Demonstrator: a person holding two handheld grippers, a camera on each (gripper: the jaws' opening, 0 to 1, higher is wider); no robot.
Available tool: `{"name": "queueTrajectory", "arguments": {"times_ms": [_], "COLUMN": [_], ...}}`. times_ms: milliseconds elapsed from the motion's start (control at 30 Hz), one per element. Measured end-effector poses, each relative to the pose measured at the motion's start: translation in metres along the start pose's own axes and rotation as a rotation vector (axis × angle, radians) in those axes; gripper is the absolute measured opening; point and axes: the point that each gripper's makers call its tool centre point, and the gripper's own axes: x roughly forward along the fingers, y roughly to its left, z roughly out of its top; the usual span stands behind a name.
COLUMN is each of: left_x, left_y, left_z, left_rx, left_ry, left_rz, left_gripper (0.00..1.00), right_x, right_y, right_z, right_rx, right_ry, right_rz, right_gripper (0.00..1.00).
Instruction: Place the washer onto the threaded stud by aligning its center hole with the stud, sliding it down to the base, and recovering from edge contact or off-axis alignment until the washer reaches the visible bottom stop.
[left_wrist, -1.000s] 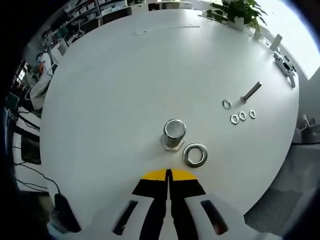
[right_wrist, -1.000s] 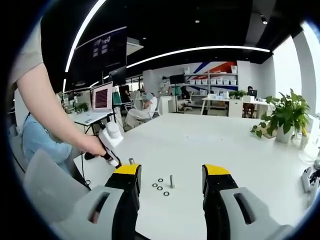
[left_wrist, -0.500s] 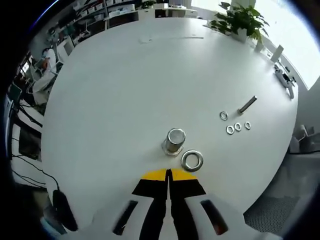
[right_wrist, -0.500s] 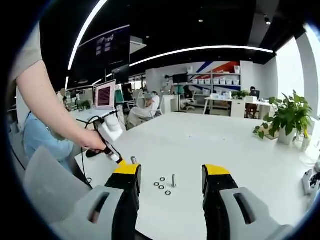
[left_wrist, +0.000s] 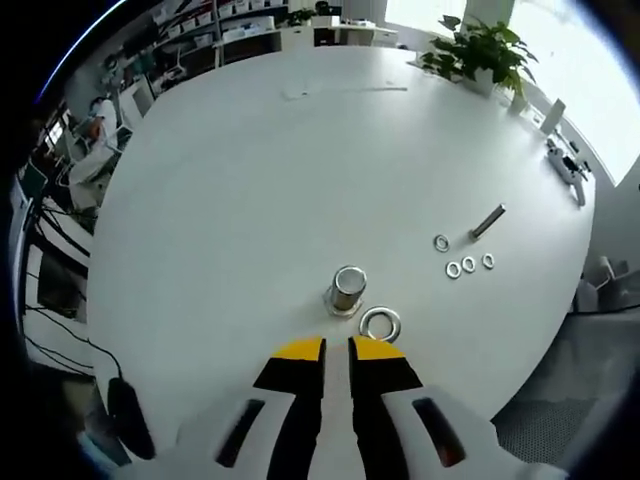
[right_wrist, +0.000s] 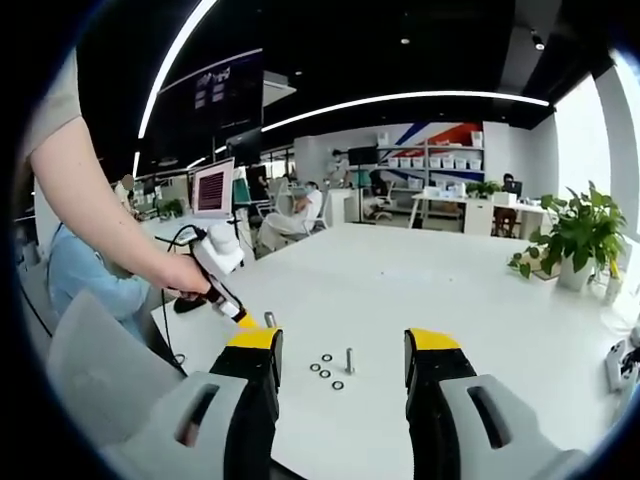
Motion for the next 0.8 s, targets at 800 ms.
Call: {"name": "queueTrajectory", "arguments": {"times_ms": [800], "left_x": [-0.017], "left_y": [0.002], "left_z": [-0.015], "left_rx": [0.008], "left_ry": [-0.006], "left_rz": [0.004], "left_gripper": [0.15], "right_x": [0.000], "right_y": [0.001], "right_z": [0.000], "right_rx": [-0.006], "right_ry": [0.003], "right_rz": [0.004], "right_gripper": [0.51]}}
